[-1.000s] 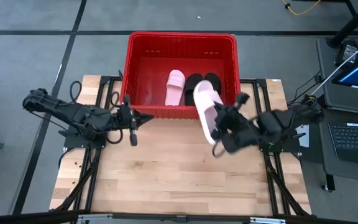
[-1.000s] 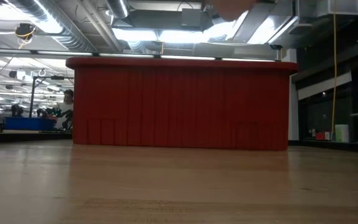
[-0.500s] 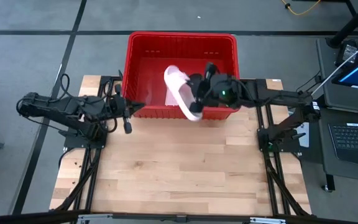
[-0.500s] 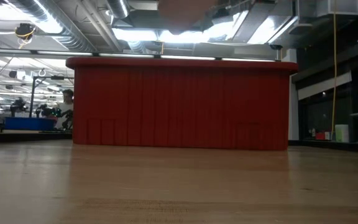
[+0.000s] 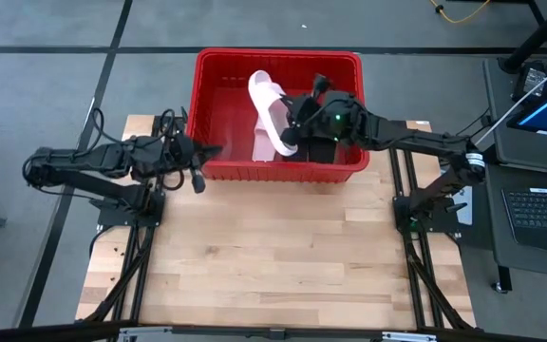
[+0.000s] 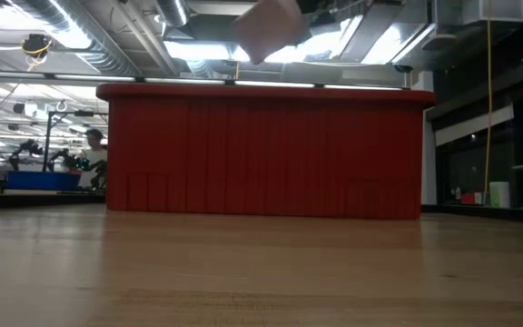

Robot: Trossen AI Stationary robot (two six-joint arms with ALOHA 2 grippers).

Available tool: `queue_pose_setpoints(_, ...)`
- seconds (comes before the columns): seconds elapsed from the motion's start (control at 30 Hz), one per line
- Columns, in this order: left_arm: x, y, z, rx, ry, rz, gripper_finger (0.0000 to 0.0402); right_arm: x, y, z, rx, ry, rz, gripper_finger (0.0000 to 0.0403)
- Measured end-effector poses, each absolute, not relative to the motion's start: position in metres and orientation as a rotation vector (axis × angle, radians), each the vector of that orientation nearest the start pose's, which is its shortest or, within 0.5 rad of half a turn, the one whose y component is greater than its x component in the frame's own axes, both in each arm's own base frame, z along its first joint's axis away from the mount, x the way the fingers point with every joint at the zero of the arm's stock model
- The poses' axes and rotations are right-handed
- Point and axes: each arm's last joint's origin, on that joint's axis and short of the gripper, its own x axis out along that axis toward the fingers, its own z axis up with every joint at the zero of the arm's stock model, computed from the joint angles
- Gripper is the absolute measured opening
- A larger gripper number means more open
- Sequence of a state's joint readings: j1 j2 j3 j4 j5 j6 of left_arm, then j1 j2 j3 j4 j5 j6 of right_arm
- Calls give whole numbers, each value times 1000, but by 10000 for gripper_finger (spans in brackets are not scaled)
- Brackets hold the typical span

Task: Pick and place slides into bin
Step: Put the pink slide into the red bin

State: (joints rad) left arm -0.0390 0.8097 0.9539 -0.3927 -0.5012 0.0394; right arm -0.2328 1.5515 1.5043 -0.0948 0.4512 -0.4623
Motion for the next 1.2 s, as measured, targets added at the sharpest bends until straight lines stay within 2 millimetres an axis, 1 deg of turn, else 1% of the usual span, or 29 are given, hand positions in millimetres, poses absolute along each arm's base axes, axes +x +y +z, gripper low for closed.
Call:
queue_pose_setpoints(0.1,162,13,366,100,253,483,2,352,-101,396,-483,281,-596,8)
queue_pose_setpoints(0.17,162,16,366,98,254,502,1,360,-107,390,-496,273,-604,8)
queue_pose_setpoints(0.3,161,22,366,99,257,534,3,377,-123,379,-498,348,-610,8)
queue_pose_setpoints(0.47,161,27,366,129,270,539,1,405,-141,384,-493,375,-630,8)
queue_pose_setpoints(0.6,161,29,366,125,271,532,3,428,-152,390,-485,435,-620,8)
queue_pose_setpoints(0.7,160,30,366,125,272,545,1,443,-159,387,-481,488,-616,8)
queue_pose_setpoints(0.83,160,30,366,148,278,545,2,462,-167,376,-490,538,-638,8)
queue_pose_setpoints(1.0,160,30,366,181,287,539,1,475,-182,359,-481,586,-670,8)
queue_pose_setpoints(1.2,160,30,366,183,288,538,2,480,-199,337,-431,632,-695,8)
